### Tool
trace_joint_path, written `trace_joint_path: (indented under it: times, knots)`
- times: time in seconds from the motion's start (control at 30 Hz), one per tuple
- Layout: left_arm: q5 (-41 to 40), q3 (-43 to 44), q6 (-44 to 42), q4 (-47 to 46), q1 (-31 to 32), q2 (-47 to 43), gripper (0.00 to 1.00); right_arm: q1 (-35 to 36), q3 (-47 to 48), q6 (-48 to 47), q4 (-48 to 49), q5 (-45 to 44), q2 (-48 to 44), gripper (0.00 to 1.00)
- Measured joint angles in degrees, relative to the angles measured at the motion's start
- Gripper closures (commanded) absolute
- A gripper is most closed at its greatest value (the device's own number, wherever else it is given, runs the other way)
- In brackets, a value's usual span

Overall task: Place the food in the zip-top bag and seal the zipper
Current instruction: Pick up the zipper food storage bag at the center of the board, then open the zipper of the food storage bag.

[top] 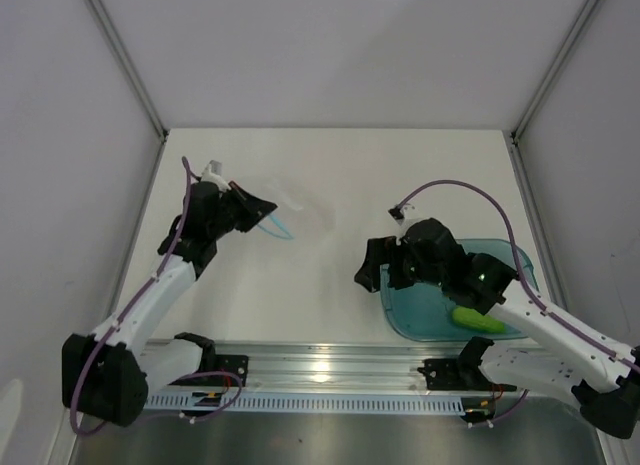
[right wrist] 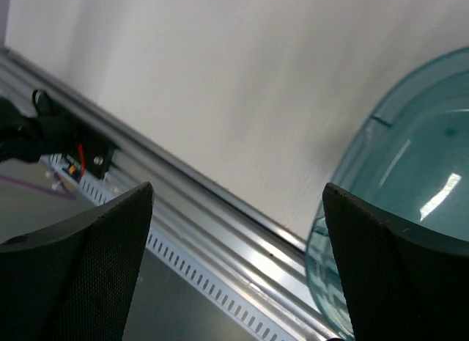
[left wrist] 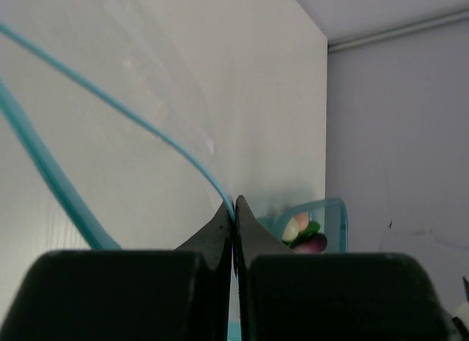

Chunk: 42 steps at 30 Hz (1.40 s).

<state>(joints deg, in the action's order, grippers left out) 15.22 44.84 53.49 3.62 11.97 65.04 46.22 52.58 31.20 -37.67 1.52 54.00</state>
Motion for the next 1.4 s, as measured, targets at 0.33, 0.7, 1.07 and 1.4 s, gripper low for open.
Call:
trace_joint_path:
  times: [0.33,0.7,1.07,1.4]
  knots:
    - [-10.4,-7.9,1.0,10.3,14.0,-21.2,0.99,20.4,9.3,-3.5,3.9,-10.4,9.8,0.21]
    - [-13.8,-10.1,1.7,11.2,20.0,-22.5,1.0,31.7,20.2,-7.3,7.6,-23.3,22.6,0.36]
    - [-13.5,-11.7,3.1,10.8,23.2,-22.3,0.99,31.5,23.6,-10.3,9.8,-26.7,30.1,0.42]
    - [-13.0,-11.8,7.7,11.7,23.5,-23.4,0.99,31.3,23.6,-11.0,11.1,-28.3,33.0,0.43]
